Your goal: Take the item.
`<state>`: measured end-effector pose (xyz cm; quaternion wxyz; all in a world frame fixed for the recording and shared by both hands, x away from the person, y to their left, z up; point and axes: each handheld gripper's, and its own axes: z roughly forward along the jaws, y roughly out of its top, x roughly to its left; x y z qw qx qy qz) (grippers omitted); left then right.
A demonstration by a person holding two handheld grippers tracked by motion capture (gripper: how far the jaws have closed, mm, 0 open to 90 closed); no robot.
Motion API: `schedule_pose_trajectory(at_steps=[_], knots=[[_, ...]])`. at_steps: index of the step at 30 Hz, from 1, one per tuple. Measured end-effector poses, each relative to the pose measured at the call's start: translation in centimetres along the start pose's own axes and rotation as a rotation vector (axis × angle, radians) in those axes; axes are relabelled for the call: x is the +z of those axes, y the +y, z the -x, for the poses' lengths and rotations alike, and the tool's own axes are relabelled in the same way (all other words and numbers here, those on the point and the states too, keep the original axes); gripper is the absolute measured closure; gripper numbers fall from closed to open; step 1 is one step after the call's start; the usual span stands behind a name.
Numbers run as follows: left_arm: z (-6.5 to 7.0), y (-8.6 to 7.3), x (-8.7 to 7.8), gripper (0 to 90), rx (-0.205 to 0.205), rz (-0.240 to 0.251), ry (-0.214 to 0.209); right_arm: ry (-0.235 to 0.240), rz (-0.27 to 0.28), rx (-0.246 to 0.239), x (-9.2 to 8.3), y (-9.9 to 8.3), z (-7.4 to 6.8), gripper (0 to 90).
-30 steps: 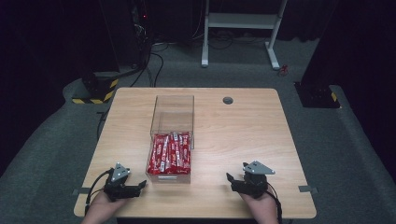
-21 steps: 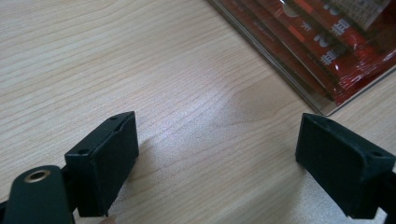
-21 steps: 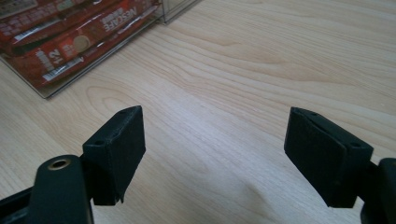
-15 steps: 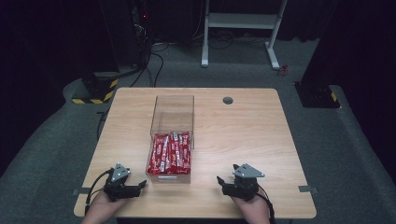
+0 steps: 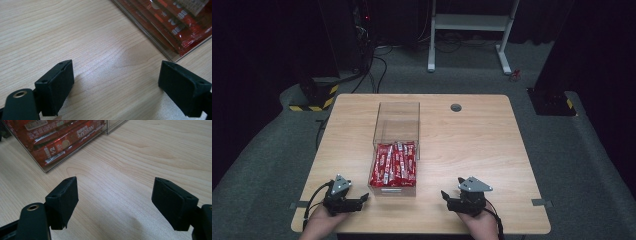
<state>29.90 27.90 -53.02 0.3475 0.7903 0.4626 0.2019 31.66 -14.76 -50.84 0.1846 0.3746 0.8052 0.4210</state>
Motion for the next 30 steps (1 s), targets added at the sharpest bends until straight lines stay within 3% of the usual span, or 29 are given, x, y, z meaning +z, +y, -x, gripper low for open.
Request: schedule_pose_trajectory(at_steps=[11,30], knots=[[0.0,0.0,0.0,13.4,0.000,-0.001,-0.002,0.026,0.067,-0.020,-0.7,1.0,-0.9,22.4],[0.0,0.0,0.0,13.4,0.000,-0.001,-0.002,0.042,0.076,-0.076,-1.0,3.5,-2.0,22.3]])
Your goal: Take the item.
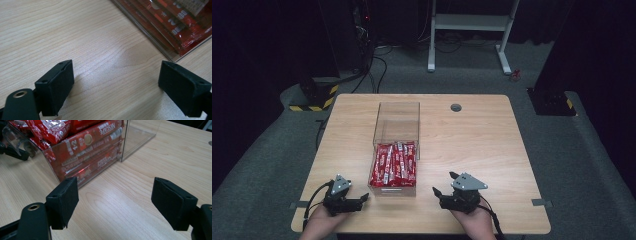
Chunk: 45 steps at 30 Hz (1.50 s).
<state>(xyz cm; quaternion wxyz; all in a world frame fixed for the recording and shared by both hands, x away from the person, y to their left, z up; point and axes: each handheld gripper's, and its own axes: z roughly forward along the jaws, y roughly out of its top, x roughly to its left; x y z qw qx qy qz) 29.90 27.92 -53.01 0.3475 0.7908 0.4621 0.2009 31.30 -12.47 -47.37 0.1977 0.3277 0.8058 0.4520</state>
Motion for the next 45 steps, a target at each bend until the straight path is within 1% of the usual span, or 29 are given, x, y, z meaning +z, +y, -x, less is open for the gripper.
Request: schedule_pose_trajectory(at_steps=[8,11,13,15,21,28,34,37,40,45], knots=[[0.0,0.0,0.0,13.4,0.000,0.000,0.000,0.012,0.009,0.001,0.1,0.8,-0.1,22.5],[0.0,0.0,0.0,13.4,0.000,0.000,0.000,0.032,0.010,0.027,0.2,1.3,-0.2,23.3],[0.0,0.0,0.0,13.4,-0.001,0.001,0.000,0.035,0.012,0.032,0.2,1.4,-0.2,23.3],[0.0,0.0,0.0,13.5,-0.001,0.001,0.000,0.050,0.015,0.057,0.3,1.7,-0.1,22.9],[0.0,0.0,0.0,13.4,-0.001,0.001,0.000,0.063,0.024,0.069,0.5,2.5,-0.3,22.5],[0.0,0.0,0.0,13.5,0.002,0.001,-0.002,0.058,0.026,0.061,0.8,3.0,-0.7,21.3],[0.0,0.0,0.0,13.5,0.002,0.000,-0.003,0.070,0.037,0.050,1.1,4.0,-1.1,19.6],[0.0,0.0,0.0,13.5,0.002,-0.001,-0.003,0.065,0.037,0.043,1.2,4.5,-1.3,18.8],[0.0,0.0,0.0,13.5,0.002,-0.001,-0.003,0.066,0.040,0.048,1.3,4.7,-1.3,19.0],[0.0,0.0,0.0,13.5,0.002,0.000,-0.003,0.065,0.043,0.040,1.6,5.1,-1.5,19.8]])
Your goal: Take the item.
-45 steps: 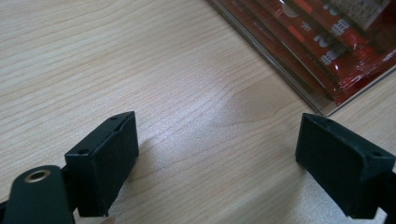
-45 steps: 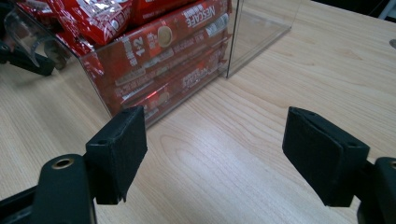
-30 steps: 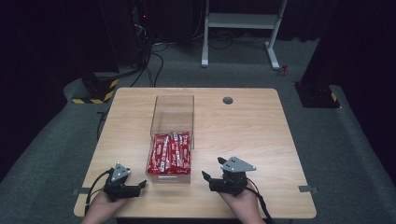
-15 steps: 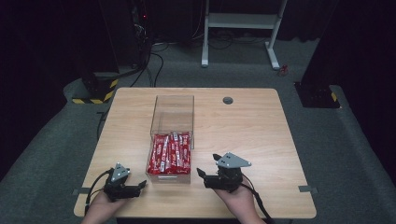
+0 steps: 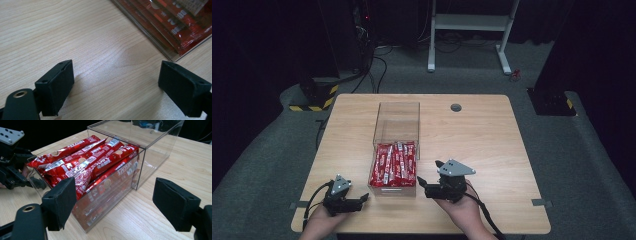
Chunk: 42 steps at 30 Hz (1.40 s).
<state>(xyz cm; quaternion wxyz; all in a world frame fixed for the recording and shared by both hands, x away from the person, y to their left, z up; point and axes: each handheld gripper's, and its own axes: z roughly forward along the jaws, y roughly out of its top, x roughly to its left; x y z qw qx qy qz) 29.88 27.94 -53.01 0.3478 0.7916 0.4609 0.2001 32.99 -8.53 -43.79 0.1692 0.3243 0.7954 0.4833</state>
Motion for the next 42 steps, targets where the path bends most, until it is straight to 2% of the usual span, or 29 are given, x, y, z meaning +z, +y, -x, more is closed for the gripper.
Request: schedule_pose_trajectory(at_steps=[14,25,35,37,39,40,42], knots=[[0.0,0.0,0.0,13.5,0.000,0.000,0.000,0.009,0.018,-0.016,0.9,1.1,-0.5,22.4],[0.0,0.0,0.0,13.5,0.000,0.001,0.001,0.034,0.026,-0.021,2.1,2.0,-1.1,29.4],[0.0,0.0,0.0,13.5,0.000,0.000,0.000,0.033,-0.007,-0.030,3.2,2.3,-1.4,41.7],[0.0,0.0,0.0,13.5,0.000,0.000,0.000,0.035,-0.018,-0.020,3.4,2.3,-1.4,44.2],[0.0,0.0,0.0,13.4,0.000,0.000,0.000,0.046,-0.031,-0.010,3.7,2.3,-1.4,49.9],[0.0,0.0,0.0,13.5,0.000,0.000,0.000,0.046,-0.031,-0.010,3.7,2.3,-1.4,49.9],[0.0,0.0,0.0,13.5,0.000,0.000,0.000,0.041,-0.036,-0.015,4.0,2.3,-1.4,56.8]])
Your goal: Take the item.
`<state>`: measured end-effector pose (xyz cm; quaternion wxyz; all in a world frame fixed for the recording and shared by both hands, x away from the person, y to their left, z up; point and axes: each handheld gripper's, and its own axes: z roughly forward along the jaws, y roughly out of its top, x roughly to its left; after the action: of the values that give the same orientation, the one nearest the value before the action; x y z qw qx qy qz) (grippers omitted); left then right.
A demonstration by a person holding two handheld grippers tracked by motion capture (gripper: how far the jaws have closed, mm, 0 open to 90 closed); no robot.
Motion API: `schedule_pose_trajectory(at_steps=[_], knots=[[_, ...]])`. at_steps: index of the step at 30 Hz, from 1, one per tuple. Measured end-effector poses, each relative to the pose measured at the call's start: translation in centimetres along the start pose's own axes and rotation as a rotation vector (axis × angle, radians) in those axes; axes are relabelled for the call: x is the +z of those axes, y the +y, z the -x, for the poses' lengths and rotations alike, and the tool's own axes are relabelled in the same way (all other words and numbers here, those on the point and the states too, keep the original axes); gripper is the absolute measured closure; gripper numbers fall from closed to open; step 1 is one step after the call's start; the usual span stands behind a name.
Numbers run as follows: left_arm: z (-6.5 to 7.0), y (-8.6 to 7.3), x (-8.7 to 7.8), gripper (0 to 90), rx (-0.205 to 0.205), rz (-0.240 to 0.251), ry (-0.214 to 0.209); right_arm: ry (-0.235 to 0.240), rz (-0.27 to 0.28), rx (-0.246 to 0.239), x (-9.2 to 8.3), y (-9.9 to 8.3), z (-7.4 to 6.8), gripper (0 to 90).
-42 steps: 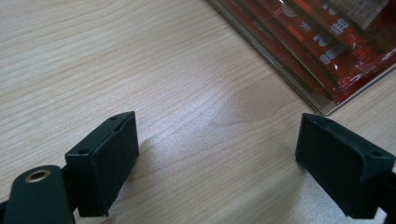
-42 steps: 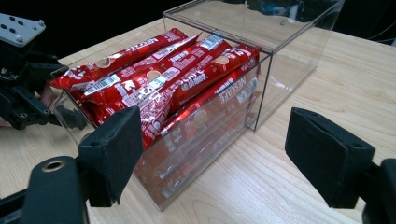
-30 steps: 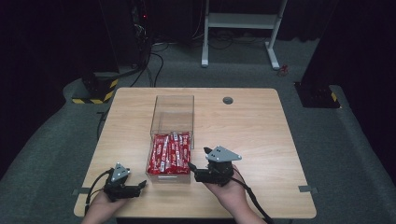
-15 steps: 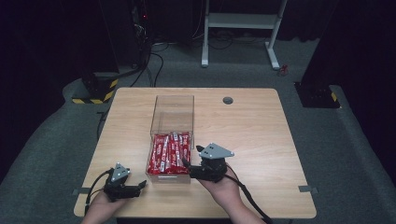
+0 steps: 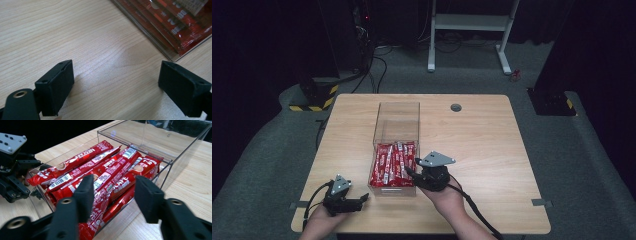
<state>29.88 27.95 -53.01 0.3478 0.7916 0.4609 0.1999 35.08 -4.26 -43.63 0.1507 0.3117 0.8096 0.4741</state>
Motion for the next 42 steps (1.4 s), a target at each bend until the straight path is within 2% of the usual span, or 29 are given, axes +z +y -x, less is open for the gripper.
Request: schedule_pose_trajectory(at_steps=[3,6,7,19,28,33,42], knots=[[0.0,0.0,0.0,13.5,0.000,0.001,0.001,0.001,-0.007,0.002,0.2,-0.1,0.0,59.5],[-0.1,0.0,0.0,13.5,0.003,0.000,-0.001,0.010,-0.020,-0.003,0.5,-0.3,0.0,65.8],[-0.1,0.0,0.0,13.5,0.002,0.002,-0.001,0.008,-0.028,-0.009,0.7,-0.5,-0.1,70.7],[-0.1,0.0,0.0,13.5,-0.002,0.002,-0.002,0.002,-0.019,0.014,0.9,-0.7,-0.1,88.8],[-0.1,0.0,-0.1,13.5,0.010,-0.002,0.002,-0.010,0.009,0.026,0.1,-0.7,-0.6,90.0],[0.0,0.0,-0.1,13.5,0.008,-0.001,0.000,-0.003,0.019,0.011,-0.1,-0.7,-0.8,90.0],[0.0,-0.1,-0.2,13.7,0.003,-0.001,-0.004,0.016,0.037,0.037,-0.3,-1.2,-0.7,90.0]])
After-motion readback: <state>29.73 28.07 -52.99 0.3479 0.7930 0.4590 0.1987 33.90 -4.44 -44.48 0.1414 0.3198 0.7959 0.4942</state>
